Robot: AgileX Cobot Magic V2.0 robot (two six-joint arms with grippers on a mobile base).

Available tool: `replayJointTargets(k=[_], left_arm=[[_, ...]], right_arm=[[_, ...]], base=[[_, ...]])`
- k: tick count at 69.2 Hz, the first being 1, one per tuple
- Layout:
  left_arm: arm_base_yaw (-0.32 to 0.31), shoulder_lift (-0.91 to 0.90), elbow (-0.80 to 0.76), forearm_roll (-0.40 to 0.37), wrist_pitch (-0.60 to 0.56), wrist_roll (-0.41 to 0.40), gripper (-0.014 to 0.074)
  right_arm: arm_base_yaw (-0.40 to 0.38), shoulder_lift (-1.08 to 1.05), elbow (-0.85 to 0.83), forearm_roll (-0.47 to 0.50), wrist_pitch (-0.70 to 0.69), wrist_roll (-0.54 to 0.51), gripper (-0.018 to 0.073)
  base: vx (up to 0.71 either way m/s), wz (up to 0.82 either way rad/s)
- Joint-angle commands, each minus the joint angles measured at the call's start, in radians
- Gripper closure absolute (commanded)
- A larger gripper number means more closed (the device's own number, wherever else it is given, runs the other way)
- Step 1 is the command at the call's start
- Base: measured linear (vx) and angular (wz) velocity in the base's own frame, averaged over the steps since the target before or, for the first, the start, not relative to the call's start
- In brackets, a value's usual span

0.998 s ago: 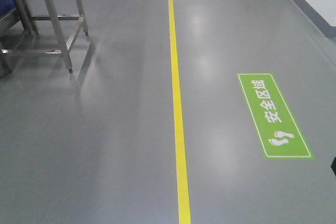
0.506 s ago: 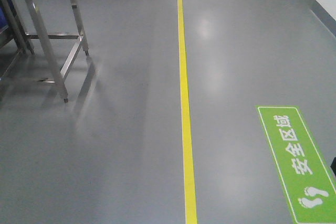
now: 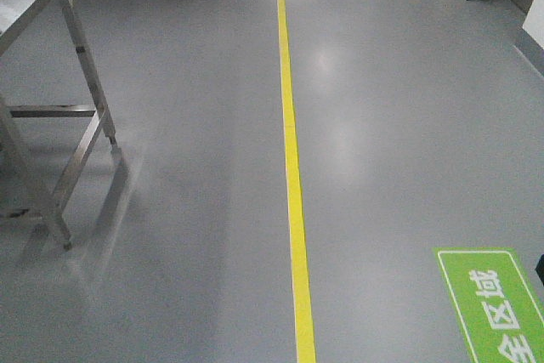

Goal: Move and align brake pads A on conveyor
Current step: 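Drive along the yellow floor line toward the steel table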

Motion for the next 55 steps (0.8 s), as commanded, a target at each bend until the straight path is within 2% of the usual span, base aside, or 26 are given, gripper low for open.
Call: replayJointTargets(k=[1,55], left_arm=[[-0.006,0.012,-0.022,-0.002,-0.075,-0.003,0.0037],[-0.006,0.012,-0.022,-0.002,-0.075,-0.003,0.0037]], right_arm=[[-0.001,0.013,-0.025,0.005,-0.067,-0.009,0.0086],[-0.001,0.013,-0.025,0.005,-0.067,-0.009,0.0086]], base=[[0.77,-0.03],[0.73,0.01]])
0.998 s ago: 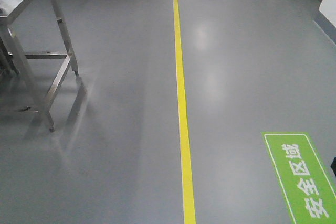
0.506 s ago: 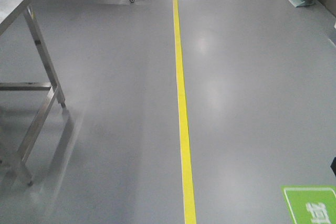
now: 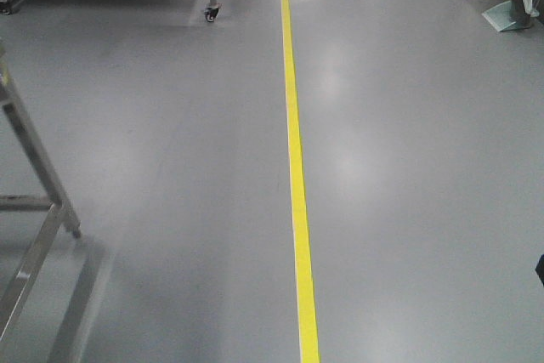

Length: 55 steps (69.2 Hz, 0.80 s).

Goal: Move and align brake pads A on conveyor
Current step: 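Drive along the yellow floor line toward the steel table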

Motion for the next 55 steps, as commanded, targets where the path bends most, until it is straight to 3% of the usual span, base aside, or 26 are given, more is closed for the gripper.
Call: replayJointTargets(k=[1,55], left_arm=[[-0.006,0.012,-0.022,-0.001,-0.075,-0.003,0.0037],[-0.006,0.012,-0.022,-0.001,-0.075,-0.003,0.0037]], right_arm=[[-0.001,0.013,-0.025,0.005,-0.067,-0.009,0.0086],[-0.001,0.013,-0.025,0.005,-0.067,-0.009,0.0086]], base=[[0.68,-0.10],[0.65,0.02]])
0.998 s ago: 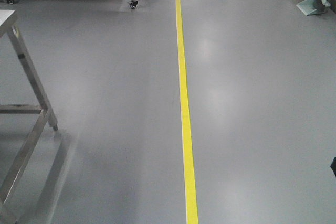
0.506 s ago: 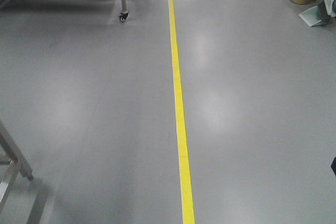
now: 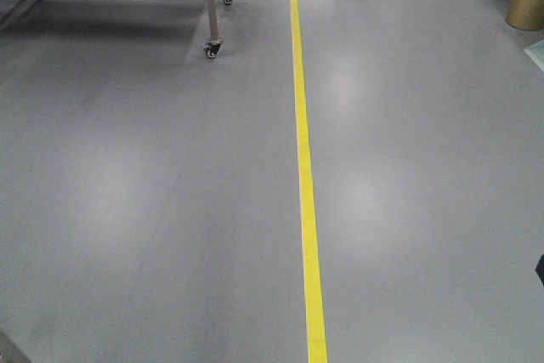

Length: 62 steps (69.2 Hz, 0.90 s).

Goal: Move and align brake pads A on conveyor
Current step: 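Drive along the yellow floor line toward the steel table, then turn and stop the base in front of the steel table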

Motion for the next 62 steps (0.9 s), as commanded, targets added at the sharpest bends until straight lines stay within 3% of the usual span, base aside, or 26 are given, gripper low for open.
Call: replayJointTargets(k=[1,27,62], left_arm=[[-0.006,0.012,-0.022,-0.001,-0.075,-0.003,0.0037],[-0.006,0.012,-0.022,0.000,-0.075,-0.003,0.0037],[-0.006,0.012,-0.022,0.000,-0.075,-0.003,0.0037]], right_arm=[[-0.001,0.013,-0.025,0.005,-0.067,-0.009,0.0086],[-0.001,0.013,-0.025,0.005,-0.067,-0.009,0.0086],[-0.001,0.013,-0.025,0.005,-0.068,-0.009,0.0086]], base=[[0.59,0.13],[0.53,0.32],[0.37,0.96]])
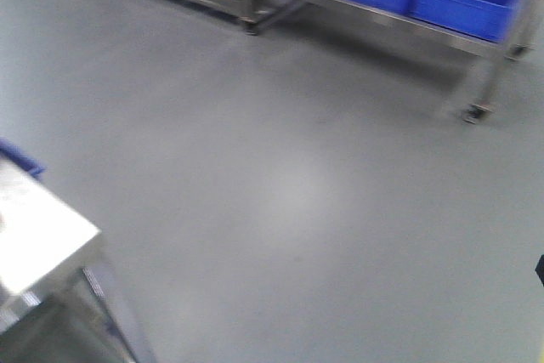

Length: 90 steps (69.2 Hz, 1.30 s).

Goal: Move and align brake pads A on conveyor
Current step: 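Turn and stop the base in front of the steel table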

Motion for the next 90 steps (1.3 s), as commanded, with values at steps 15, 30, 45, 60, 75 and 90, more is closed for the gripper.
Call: replayJointTargets(k=[15,30,45,60,75,90], left_arm=[[-0.006,0.012,-0.022,0.001,-0.075,-0.004,0.0037],[-0.006,0.012,-0.022,0.001,-0.075,-0.004,0.0037],[-0.006,0.012,-0.022,0.001,-0.075,-0.004,0.0037],[-0.006,0.012,-0.022,0.001,-0.075,-0.004,0.0037],[-0.006,0.012,-0.022,0.001,-0.075,-0.004,0.0037],[-0.006,0.012,-0.022,0.000,-0.075,-0.004,0.0037]], right_arm=[[-0.001,0.013,-0.025,0.005,-0.068,-0.009,0.0086],[-0.001,0.013,-0.025,0.005,-0.068,-0.009,0.0086],[-0.001,0.013,-0.025,0.005,-0.068,-0.009,0.0086],[-0.001,0.013,-0.025,0.005,-0.067,-0.009,0.0086],[-0.001,0.013,-0.025,0.005,-0.067,-0.009,0.0086],[-0.001,0.013,-0.025,0.005,-0.067,-0.009,0.0086]], base=[[0.27,0.98],[0.23,0.91],[0.22,0.87],[0.21,0.83],[0.14,0.56],[0.04,0.21]])
